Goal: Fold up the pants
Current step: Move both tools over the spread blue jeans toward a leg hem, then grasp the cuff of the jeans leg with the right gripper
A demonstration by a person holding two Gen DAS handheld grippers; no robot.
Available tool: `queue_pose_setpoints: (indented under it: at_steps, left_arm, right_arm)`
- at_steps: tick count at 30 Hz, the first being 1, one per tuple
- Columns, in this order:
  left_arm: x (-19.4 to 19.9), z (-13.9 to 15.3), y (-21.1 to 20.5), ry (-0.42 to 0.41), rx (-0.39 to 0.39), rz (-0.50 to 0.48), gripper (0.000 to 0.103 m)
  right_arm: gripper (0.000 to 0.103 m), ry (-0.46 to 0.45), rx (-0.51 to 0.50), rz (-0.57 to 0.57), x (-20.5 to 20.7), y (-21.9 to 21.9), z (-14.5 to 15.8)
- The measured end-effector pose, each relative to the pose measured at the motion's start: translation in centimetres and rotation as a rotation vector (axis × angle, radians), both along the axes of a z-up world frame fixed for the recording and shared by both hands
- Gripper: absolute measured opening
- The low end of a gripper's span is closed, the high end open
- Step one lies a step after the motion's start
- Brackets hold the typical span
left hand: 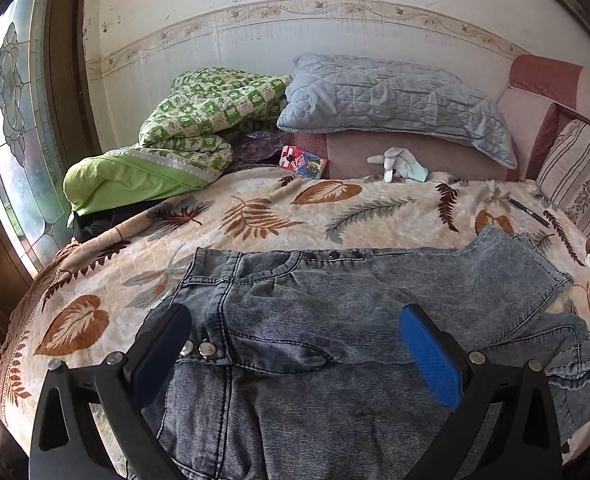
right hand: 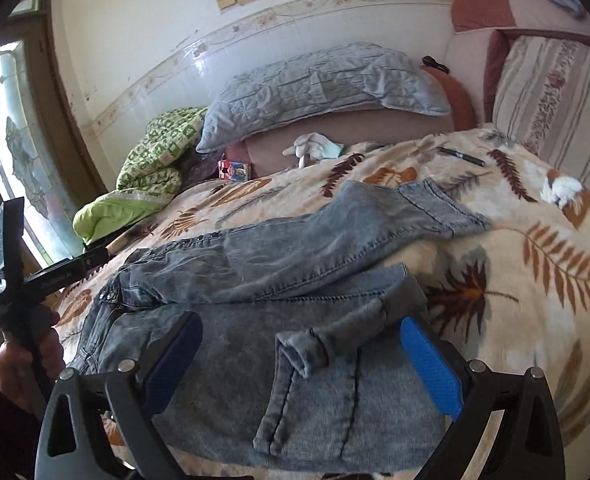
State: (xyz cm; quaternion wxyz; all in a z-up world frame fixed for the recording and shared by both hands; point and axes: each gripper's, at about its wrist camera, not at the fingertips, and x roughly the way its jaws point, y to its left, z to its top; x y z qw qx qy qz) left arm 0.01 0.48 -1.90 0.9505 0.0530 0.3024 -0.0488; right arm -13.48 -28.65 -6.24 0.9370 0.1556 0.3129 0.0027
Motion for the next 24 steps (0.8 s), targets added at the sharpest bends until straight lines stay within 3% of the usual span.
queue_pose_setpoints:
  at_steps: [4, 10, 15, 19, 24]
  left_arm:
    - [-0.9, 0.2, -0.9, -0.017, 0.023, -0.029, 0.103]
    - [-1.3, -0.2, -1.1, -0.017, 0.064, -0.037, 0.103]
    - [-1.3, -0.2, -0.9, -0.019, 0.060, -0.032, 0.103]
    - [-1.0, -0.3, -0.6, -0.010, 0.054, -0.025, 0.103]
    - [-0.8, -0.4, -0.5, 0.000, 0.053, -0.023, 0.103]
  right_arm:
    - [0.098, 0.097, 0.018, 0.030, 0.1, 1.1, -1.5]
    - [0.080, 0.220, -0.025, 0.102, -0.7, 3.8, -4.4]
    - [0.073, 0.297, -0.157, 0.127, -0.6, 5.3, -5.9]
    - [0.056, 0.310, -0.247, 0.142, -0.9, 5.4, -6.1]
    - [0.047, 0.317, -0.239, 0.184, -0.9, 4.1, -5.6]
